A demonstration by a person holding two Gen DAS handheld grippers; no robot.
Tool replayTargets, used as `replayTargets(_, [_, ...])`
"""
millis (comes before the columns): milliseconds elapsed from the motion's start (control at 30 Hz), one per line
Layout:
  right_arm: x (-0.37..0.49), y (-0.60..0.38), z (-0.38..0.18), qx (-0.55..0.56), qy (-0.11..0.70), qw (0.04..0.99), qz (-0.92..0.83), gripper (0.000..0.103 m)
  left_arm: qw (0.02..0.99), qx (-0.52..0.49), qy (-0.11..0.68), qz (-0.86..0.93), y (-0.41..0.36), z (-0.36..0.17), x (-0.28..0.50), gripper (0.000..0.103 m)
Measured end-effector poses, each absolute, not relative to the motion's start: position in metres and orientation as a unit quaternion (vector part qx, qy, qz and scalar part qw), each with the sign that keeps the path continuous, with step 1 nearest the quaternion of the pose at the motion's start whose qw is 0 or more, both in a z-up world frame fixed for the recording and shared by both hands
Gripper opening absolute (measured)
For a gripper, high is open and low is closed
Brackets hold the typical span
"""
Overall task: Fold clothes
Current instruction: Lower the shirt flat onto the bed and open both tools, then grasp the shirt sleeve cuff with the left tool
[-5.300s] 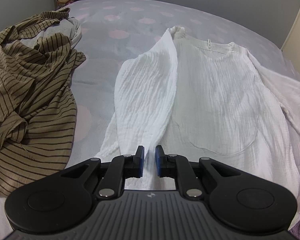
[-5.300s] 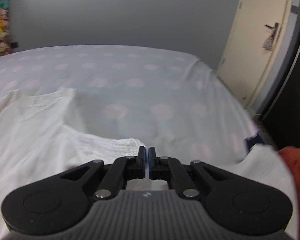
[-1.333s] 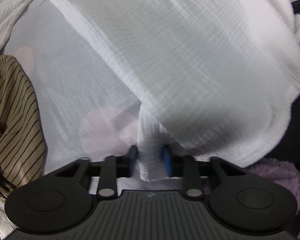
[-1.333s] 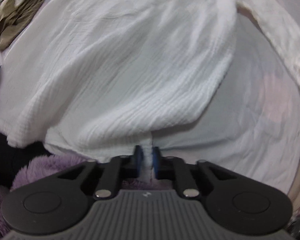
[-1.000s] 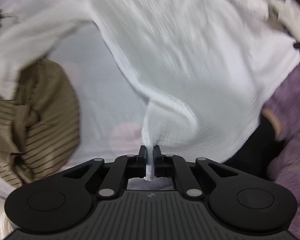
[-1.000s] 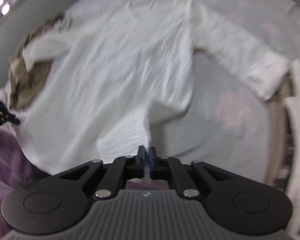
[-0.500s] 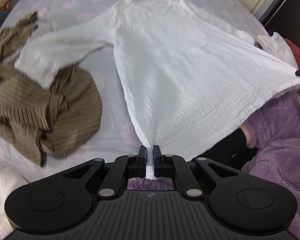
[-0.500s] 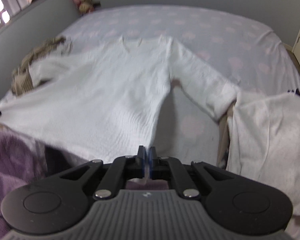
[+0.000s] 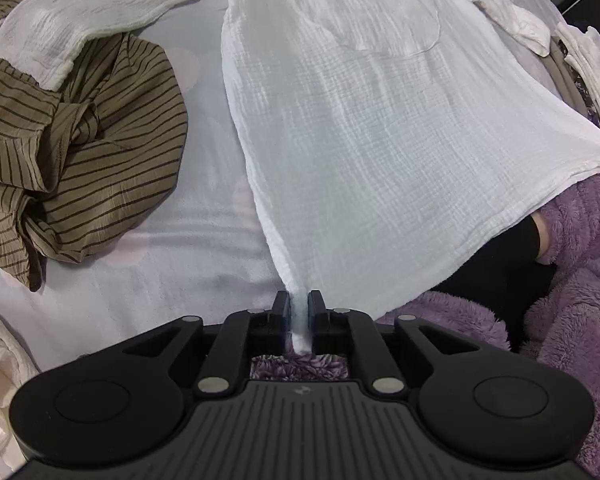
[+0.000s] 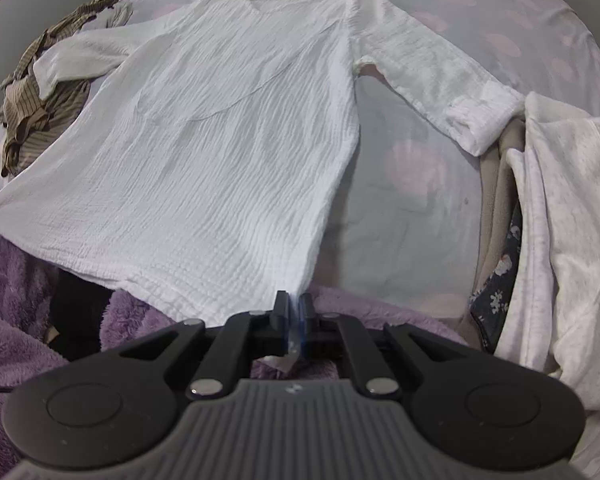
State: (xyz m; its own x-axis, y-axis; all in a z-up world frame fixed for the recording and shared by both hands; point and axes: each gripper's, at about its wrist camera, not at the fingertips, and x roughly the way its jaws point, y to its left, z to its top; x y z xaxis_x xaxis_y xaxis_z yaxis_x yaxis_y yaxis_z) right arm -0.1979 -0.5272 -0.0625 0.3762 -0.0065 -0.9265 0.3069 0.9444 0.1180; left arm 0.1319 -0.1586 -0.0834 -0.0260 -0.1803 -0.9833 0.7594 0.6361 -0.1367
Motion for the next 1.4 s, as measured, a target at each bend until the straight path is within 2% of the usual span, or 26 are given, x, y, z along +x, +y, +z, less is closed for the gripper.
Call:
replayTargets(67, [-0.198, -0.527, -0.062, 0.131, 0.552, 0.818, -0.095, 0.012, 0.664, 0.225, 0.62, -0.353, -0.155, -0.08, 0.135, 0.025])
replayTargets(133, [-0.199, -0.532, -0.063, 0.129, 0.553, 0.818, -0.095, 0.014, 0.675, 0.212, 0.614, -0.35, -0.148, -0.071, 0.138, 0.029])
replayTargets(200, [-0.199, -0.535, -0.061, 0.13, 0.551, 0.818, -0.099, 0.032, 0.69, 0.196, 0.605, -0.345, -0.138, -0.059, 0.144, 0.035])
replayTargets(267, [-0.198, -0.54, -0.054, 0.128, 0.543, 0.823, -0.109, 0.037, 0.707, 0.185, 0.594, -0.336, -0.126, -0.047, 0.151, 0.042])
replayTargets(533, [-0.181, -0.562, -0.023, 0.155, 0.447, 0.862, -0.18, 0.043, 0.78, 0.136, 0.55, -0.267, -0.076, -0.017, 0.197, 0.044])
replayTargets(733, [-0.145, -0.55, -0.047, 0.097, 0.415, 0.875, -0.229, 0.043, 0.819, 0.093, 0.52, -0.222, -0.048, -0.012, 0.235, 0.044])
replayTargets(1100, [-0.093, -0.54, -0.092, 0.147, 0.394, 0.868, -0.264, 0.046, 0.853, 0.028, 0.483, -0.194, -0.033, -0.039, 0.282, 0.045])
replayTargets(1400, [-0.044, -0.511, -0.122, 0.167, 0.403, 0.87, -0.228, 0.048, 0.871, 0.002, 0.459, -0.178, -0.062, -0.067, 0.35, 0.045])
